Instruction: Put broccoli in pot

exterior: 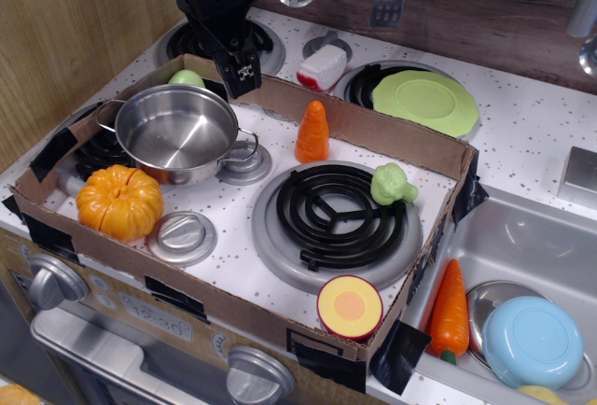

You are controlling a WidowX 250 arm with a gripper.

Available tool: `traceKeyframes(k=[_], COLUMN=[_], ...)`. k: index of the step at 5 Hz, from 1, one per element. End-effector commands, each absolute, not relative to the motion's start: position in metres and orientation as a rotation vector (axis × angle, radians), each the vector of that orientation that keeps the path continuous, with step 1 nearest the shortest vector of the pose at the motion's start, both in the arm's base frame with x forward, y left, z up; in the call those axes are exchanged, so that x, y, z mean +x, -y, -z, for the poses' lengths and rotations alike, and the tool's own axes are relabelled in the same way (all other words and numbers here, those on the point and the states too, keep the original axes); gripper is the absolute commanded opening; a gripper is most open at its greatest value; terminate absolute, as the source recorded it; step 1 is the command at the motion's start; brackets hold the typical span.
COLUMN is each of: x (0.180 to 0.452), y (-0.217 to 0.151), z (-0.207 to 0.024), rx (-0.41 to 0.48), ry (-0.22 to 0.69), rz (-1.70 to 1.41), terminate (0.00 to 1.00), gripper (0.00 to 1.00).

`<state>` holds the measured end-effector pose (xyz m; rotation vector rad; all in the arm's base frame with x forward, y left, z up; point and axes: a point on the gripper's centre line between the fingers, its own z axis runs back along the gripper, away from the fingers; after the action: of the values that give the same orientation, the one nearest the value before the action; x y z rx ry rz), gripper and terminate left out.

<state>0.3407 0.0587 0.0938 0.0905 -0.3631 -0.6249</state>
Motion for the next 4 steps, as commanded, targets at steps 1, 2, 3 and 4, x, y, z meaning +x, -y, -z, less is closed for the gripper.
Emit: traceKeyframes(k=[1, 2, 3, 4], x=[0.341, 0.333, 0.324, 0.316], y=[-0.059, -0.041, -0.031, -0.023], z=[-0.094, -0.103, -0.112, -0.125], rx=[0.09, 0.118, 0.158, 0.154], ry=[0.363, 0.357, 0.356, 0.319], rz=[0.625, 0.558, 0.514, 0.458], terminate=[0.0, 0.0, 0.0, 0.0], gripper=[1.0, 1.0, 1.0, 1.0])
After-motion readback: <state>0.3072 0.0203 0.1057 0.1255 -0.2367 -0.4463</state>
